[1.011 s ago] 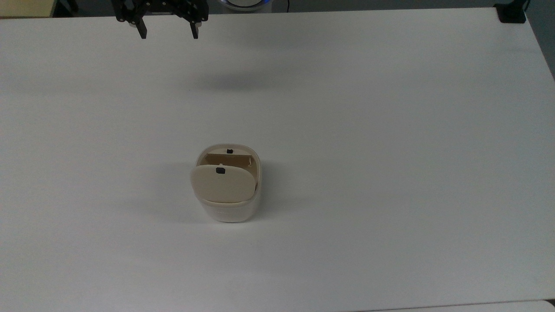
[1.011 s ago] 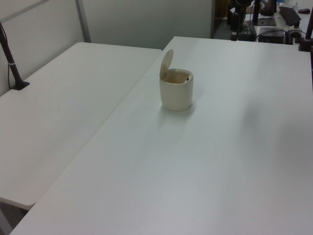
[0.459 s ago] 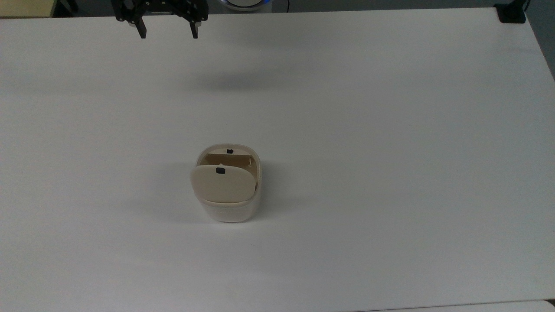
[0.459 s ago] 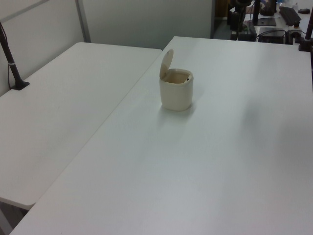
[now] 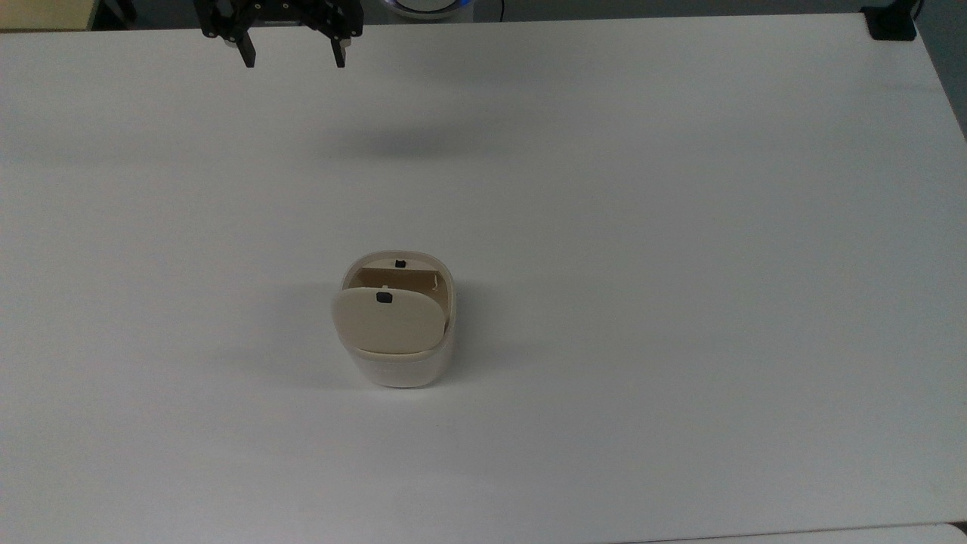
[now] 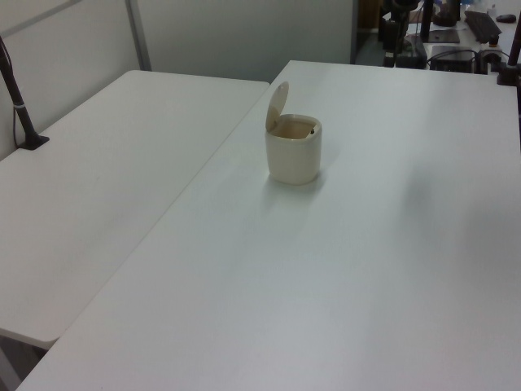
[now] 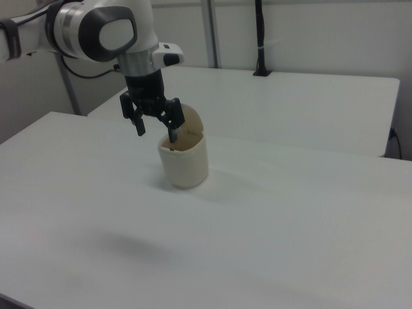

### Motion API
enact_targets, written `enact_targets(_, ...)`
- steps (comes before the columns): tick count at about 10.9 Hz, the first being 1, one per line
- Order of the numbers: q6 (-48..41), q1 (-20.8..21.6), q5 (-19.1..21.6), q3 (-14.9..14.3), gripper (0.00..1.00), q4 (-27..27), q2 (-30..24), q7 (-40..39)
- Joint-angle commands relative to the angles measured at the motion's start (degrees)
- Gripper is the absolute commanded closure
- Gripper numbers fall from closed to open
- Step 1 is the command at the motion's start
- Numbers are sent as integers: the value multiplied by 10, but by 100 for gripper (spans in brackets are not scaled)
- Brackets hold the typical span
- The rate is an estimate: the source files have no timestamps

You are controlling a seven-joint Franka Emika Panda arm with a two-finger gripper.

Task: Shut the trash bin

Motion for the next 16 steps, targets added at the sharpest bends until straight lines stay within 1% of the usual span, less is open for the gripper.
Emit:
enact_targets(1, -9, 8, 11, -4, 44, 6, 14, -3)
enact_targets(2, -9, 10, 13, -3, 62, 15, 18, -3)
enact_targets(3, -7, 14, 29, -4, 74, 23, 25, -5)
enact_targets(4, 8, 15, 50, -4, 83, 40, 33, -9)
enact_targets(6, 88, 21, 71, -4, 88, 55, 56, -3)
enact_targets(7, 143, 28, 91, -4, 91, 60, 69, -1)
enact_targets(8, 193, 33, 97, -4, 93, 75, 90, 8)
enact_targets(9, 223, 36, 95, -4, 94, 85, 106, 22)
enact_targets(10, 275, 37, 94, -4, 95, 100, 132, 38)
enact_targets(12, 398, 43, 93, -6, 94, 109, 174, 67)
enact_targets(13, 455, 55, 93, -12, 94, 110, 190, 79)
enact_targets(14, 491, 70, 92, -23, 94, 110, 202, 91)
enact_targets(15, 509, 84, 91, -35, 94, 119, 215, 106)
enact_targets(16, 509, 90, 90, -37, 94, 138, 231, 111)
